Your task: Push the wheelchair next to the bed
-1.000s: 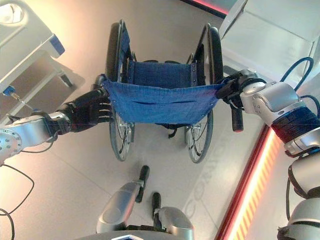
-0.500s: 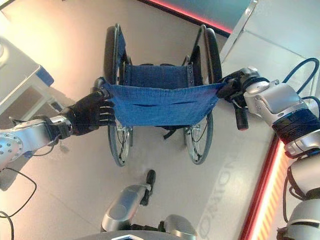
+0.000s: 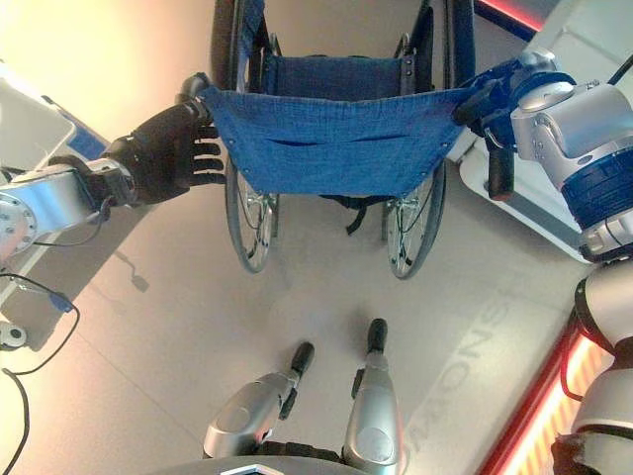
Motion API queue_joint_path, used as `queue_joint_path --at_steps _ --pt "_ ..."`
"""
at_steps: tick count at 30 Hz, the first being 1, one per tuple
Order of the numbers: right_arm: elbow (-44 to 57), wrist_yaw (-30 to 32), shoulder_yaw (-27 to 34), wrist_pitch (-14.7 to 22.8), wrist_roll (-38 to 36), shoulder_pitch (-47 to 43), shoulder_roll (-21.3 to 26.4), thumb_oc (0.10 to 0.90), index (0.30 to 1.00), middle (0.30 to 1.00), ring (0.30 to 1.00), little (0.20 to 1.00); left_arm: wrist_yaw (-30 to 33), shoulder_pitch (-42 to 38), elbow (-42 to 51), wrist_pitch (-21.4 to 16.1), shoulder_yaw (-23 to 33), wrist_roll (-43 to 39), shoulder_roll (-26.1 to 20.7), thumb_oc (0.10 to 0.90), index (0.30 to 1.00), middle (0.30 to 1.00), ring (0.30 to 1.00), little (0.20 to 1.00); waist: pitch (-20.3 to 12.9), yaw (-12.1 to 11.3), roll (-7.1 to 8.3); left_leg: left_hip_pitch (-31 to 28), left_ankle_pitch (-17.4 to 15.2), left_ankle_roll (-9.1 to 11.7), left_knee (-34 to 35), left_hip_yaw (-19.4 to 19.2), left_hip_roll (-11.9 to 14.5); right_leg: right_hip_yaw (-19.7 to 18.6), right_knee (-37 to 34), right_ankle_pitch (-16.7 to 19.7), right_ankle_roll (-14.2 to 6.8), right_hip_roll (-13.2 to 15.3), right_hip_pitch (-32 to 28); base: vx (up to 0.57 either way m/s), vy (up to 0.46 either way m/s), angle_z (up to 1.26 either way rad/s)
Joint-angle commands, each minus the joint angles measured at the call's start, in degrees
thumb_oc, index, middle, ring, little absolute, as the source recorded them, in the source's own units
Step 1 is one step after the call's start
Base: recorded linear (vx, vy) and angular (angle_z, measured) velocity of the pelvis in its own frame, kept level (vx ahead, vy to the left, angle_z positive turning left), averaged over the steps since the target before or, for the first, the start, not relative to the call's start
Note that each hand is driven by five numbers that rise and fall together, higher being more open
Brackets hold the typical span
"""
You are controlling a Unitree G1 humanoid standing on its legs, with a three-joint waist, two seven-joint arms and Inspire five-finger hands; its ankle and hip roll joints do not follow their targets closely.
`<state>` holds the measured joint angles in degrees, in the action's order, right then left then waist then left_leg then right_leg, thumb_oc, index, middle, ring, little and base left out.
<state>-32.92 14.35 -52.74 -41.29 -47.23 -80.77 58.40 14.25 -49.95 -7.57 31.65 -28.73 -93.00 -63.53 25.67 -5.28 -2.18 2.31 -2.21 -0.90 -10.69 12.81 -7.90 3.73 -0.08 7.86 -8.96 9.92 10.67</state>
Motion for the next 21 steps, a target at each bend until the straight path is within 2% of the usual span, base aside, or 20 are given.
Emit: queue_joint_path --at_steps 1,3,5,6,7,10,11,12,14,16,18,19,21 --pt "7.1 -2.8 -0.5 10.3 -3.6 -10.1 -6.9 0.400 0.300 0.300 0.300 0.300 -3.9 2.9 8.2 -9.3 9.8 -3.9 -5.3 0.400 0.300 0.300 0.300 0.300 -10.5 -4.1 5.82 2.9 -1.7 3.0 -10.4 -6.7 9.5 1.7 5.1 -1.0 -1.0 -0.1 -2.1 0.27 -0.349 0.52" --pt "7.7 -2.2 -1.6 10.4 -4.0 -10.7 -7.3 0.400 0.300 0.300 0.300 0.300 -5.2 5.8 9.2 -9.3 11.4 -3.7 -5.1 0.400 0.300 0.300 0.300 0.300 -10.7 -4.3 6.50 3.8 0.9 3.5 -14.2 -6.9 10.9 2.7 5.7 -1.8 0.4 -1.1 -2.3 0.19 -0.319 0.05" --pt "8.6 -1.2 -3.2 11.2 -4.1 -10.6 -7.8 0.400 0.300 0.300 0.300 0.300 -6.7 11.1 11.5 -9.8 13.9 -2.0 -3.7 0.400 0.300 0.300 0.300 0.300 -10.3 -4.6 7.17 7.0 4.5 3.7 -22.6 -7.7 11.6 4.4 5.9 -2.9 2.8 -2.4 -3.5 0.18 -0.339 0.32" --pt "9.1 -0.5 -3.7 11.3 -4.1 -10.4 -8.1 0.400 0.300 0.300 0.300 0.300 -7.3 13.3 12.5 -10.2 14.9 -1.5 -3.1 0.400 0.300 0.300 0.300 0.300 -10.1 -4.5 7.23 8.3 5.2 3.5 -25.9 -8.0 11.6 4.9 6.2 -3.3 3.7 -3.0 -3.9 0.27 -0.365 0.28" --pt "10.4 0.6 -4.1 11.8 -4.2 -9.6 -8.5 0.400 0.300 0.300 0.300 0.300 -7.4 16.9 14.4 -10.9 16.1 -0.6 -1.6 0.400 0.300 0.300 0.300 0.300 -9.6 -4.7 7.66 10.1 5.8 3.1 -31.5 -9.2 11.0 5.7 6.6 -4.1 5.3 -4.2 -5.2 0.32 -0.323 0.11" --pt "12.6 2.1 -3.2 10.8 -3.6 -8.1 -10.0 0.400 0.300 0.300 0.300 0.300 -6.5 20.2 15.9 -10.7 17.4 0.4 1.4 0.400 0.300 0.300 0.300 0.300 -9.4 -5.6 7.72 11.6 4.8 2.2 -32.3 -8.7 7.8 5.2 6.2 -4.9 6.2 -6.2 -7.8 0.30 -0.168 0.07" --pt "14.0 3.1 -2.5 9.5 -2.2 -7.3 -11.4 0.400 0.300 0.300 0.300 0.300 -5.0 21.2 16.8 -10.5 17.7 0.6 3.1 0.400 0.300 0.300 0.300 0.300 -9.8 -6.2 7.23 10.9 4.8 2.1 -26.4 -9.3 6.0 4.7 5.6 -5.7 6.1 -7.9 -9.5 0.30 -0.078 0.26" --pt "14.1 3.2 -2.4 9.4 -2.1 -7.2 -11.5 0.400 0.300 0.300 0.300 0.300 -4.8 21.4 16.9 -10.5 17.8 0.5 3.2 0.400 0.300 0.300 0.300 0.300 -9.7 -6.3 7.20 10.5 4.9 2.1 -25.5 -9.5 5.9 4.6 5.5 -5.8 6.1 -8.0 -9.8 0.32 -0.064 0.07" --pt "14.0 4.1 -2.1 9.4 -0.6 -6.9 -12.8 0.400 0.300 0.300 0.300 0.300 -3.7 22.6 18.8 -11.3 17.8 0.7 4.7 0.400 0.300 0.300 0.300 0.300 -10.0 -7.5 6.02 8.9 6.9 2.8 -12.1 -11.6 5.3 5.8 4.0 -7.1 6.2 -10.3 -12.1 0.30 -0.047 0.04" --pt "13.3 5.0 -1.8 10.4 -0.6 -6.9 -13.4 0.400 0.300 0.300 0.300 0.300 -4.2 23.6 19.8 -12.0 18.1 1.7 5.7 0.400 0.300 0.300 0.300 0.300 -9.4 -8.6 5.34 9.7 9.0 3.4 -4.5 -13.1 3.9 6.1 2.3 -7.6 6.4 -12.1 -13.9 0.26 -0.066 0.16" --pt "13.0 5.4 -1.4 10.8 -0.2 -6.5 -13.4 0.400 0.300 0.300 0.300 0.300 -4.7 24.1 20.3 -12.4 18.0 2.5 6.4 0.400 0.300 0.300 0.300 0.300 -9.0 -9.4 4.80 11.4 11.3 4.0 0.5 -16.0 3.8 6.7 1.3 -8.2 6.7 -13.6 -15.6 0.29 -0.081 0.05" --pt "12.6 5.1 -1.1 11.4 0.4 -5.8 -13.0 0.400 0.300 0.300 0.300 0.300 -4.9 24.8 20.5 -12.6 17.8 3.2 7.1 0.400 0.300 0.300 0.300 0.300 -8.7 -10.2 4.37 12.5 14.1 4.6 4.2 -17.8 3.6 7.0 0.7 -9.0 7.0 -14.9 -17.5 0.34 -0.072 0.04" --pt "12.3 4.6 -0.7 11.7 0.6 -5.0 -12.6 0.400 0.300 0.300 0.300 0.300 -5.1 25.6 20.9 -12.6 18.0 3.8 7.6 0.400 0.300 0.300 0.300 0.300 -8.8 -10.9 4.13 13.8 16.4 5.0 5.8 -18.4 3.2 6.8 0.4 -9.6 7.4 -16.0 -18.9 0.43 -0.064 0.13"
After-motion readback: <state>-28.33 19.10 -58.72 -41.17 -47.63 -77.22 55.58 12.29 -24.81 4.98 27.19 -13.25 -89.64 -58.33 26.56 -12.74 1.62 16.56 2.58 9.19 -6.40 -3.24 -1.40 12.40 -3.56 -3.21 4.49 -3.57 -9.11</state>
